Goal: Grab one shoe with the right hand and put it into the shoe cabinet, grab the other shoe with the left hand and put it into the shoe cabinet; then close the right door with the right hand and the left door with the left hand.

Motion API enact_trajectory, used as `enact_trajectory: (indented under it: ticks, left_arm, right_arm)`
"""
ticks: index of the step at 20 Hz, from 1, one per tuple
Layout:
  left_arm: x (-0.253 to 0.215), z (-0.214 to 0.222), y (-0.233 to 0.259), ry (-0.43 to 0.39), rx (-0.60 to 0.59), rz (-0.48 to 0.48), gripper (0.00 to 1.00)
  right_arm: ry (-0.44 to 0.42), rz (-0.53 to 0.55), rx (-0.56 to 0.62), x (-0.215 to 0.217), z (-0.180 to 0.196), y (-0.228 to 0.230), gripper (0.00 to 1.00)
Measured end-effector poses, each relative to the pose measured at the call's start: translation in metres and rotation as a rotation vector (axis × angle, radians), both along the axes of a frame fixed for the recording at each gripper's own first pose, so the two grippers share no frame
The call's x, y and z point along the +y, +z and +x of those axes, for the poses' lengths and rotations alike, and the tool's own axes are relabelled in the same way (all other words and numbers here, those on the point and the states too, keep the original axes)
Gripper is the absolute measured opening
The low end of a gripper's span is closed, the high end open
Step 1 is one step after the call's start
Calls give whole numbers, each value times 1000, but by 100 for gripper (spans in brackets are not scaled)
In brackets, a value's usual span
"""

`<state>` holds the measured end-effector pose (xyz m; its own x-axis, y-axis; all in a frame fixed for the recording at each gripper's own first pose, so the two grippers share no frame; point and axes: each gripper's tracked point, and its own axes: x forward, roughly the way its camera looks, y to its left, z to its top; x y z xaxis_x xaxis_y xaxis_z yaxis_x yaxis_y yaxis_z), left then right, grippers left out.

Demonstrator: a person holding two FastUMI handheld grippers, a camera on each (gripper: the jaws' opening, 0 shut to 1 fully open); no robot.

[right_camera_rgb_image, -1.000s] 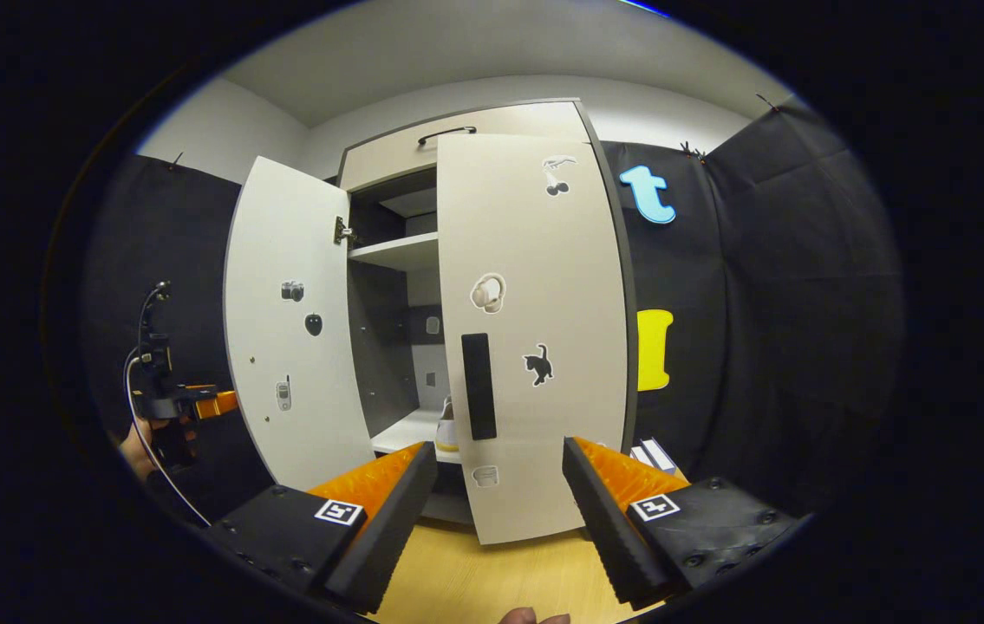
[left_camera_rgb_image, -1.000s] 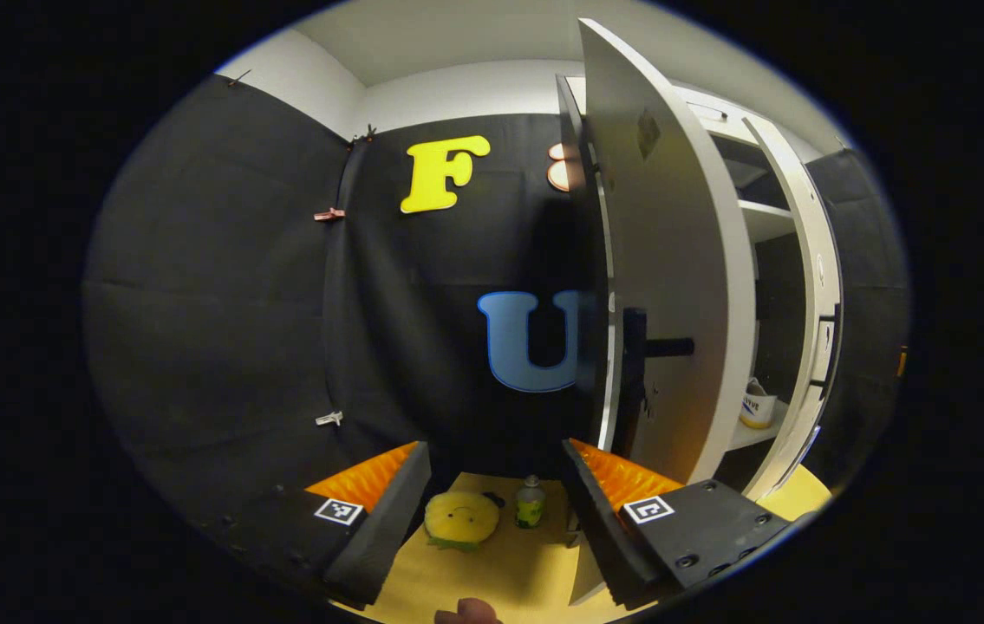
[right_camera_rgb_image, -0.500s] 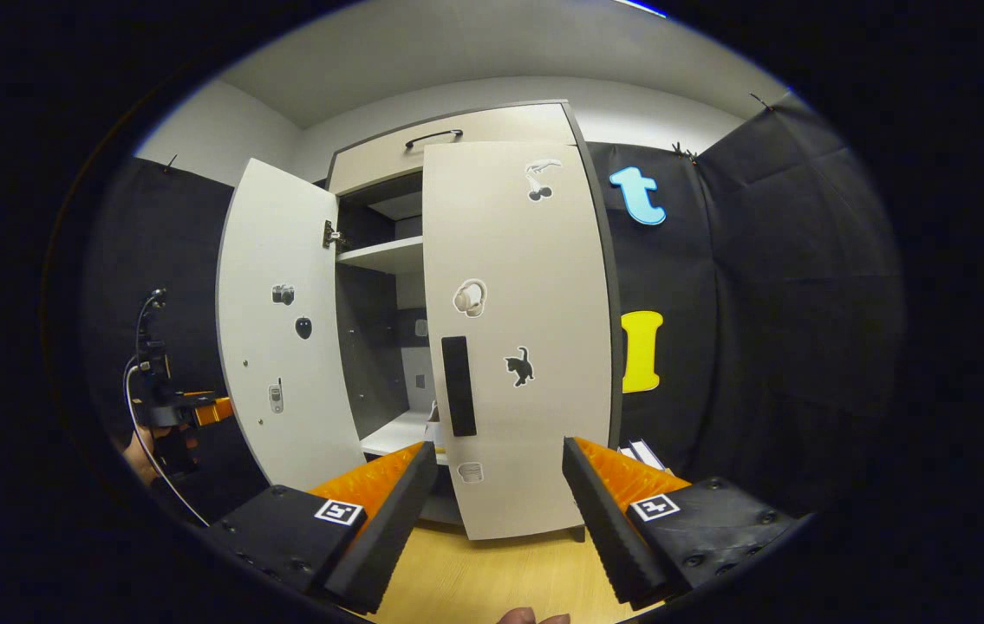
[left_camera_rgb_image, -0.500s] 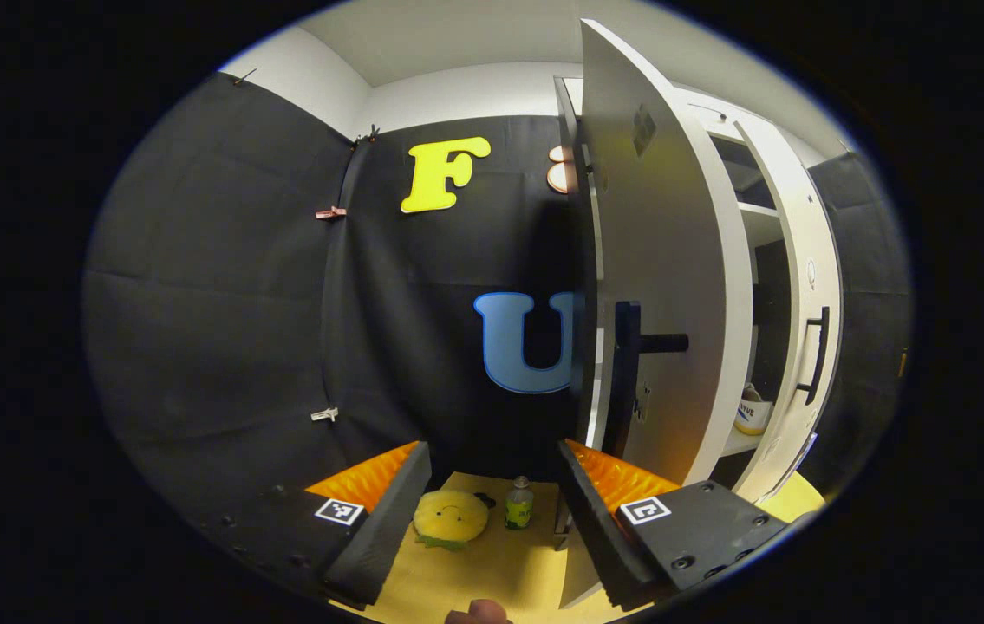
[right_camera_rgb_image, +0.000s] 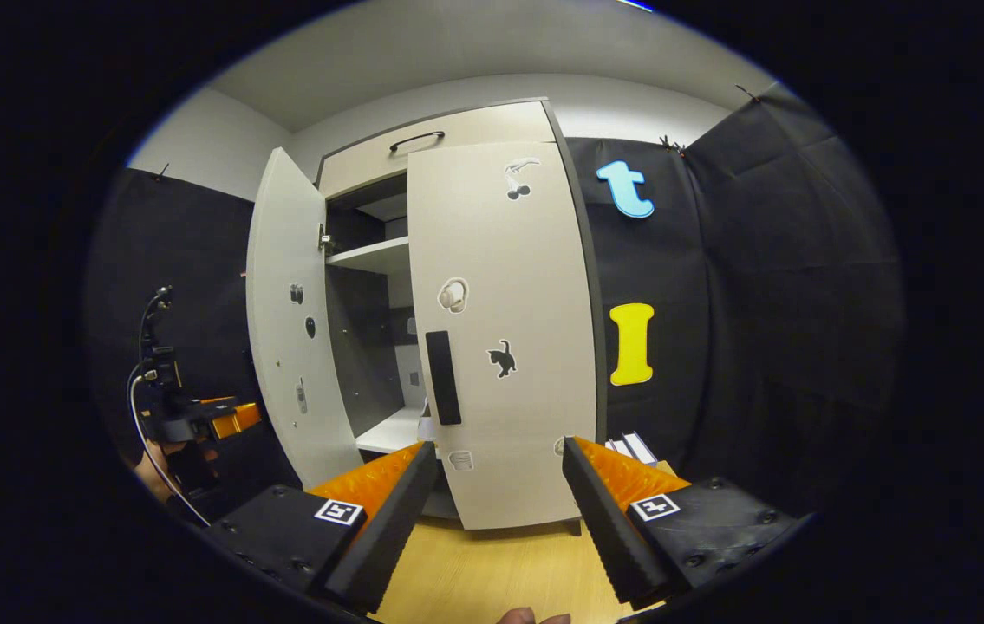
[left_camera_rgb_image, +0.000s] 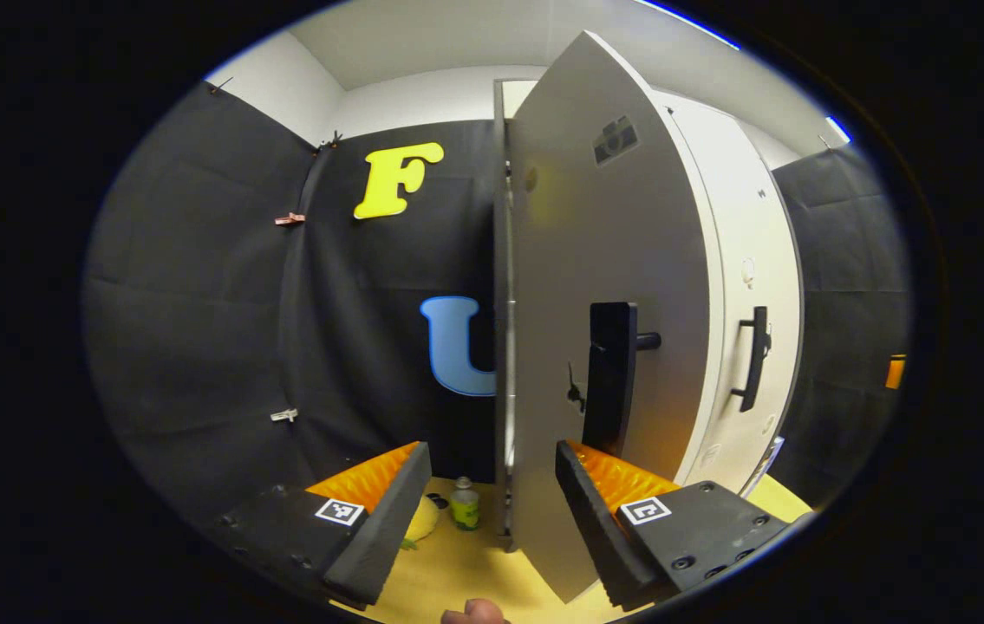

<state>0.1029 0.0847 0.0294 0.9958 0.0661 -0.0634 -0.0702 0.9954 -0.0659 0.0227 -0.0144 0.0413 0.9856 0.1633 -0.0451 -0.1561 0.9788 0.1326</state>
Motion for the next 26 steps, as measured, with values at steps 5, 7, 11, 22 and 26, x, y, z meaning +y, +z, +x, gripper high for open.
enact_trajectory:
  ticks: [5,7,11,22,26]
  left_arm:
    - [-73,6,8,-90,-11,-10,94]
    - [-94,3,10,-117,-10,21,93]
    - [-118,-11,9,-148,-5,10,93]
    - [-118,-58,19,-149,-22,-8,93]
    - [-108,-79,28,-138,-42,10,93]
  right_arm:
    - [-18,6,10,-17,-7,-2,98]
    - [-28,7,11,-22,-7,-3,98]
    - [-51,-34,0,-30,-5,-7,100]
    - [-21,-40,-37,-3,-1,5,98]
    - [-20,-45,-50,8,-4,8,98]
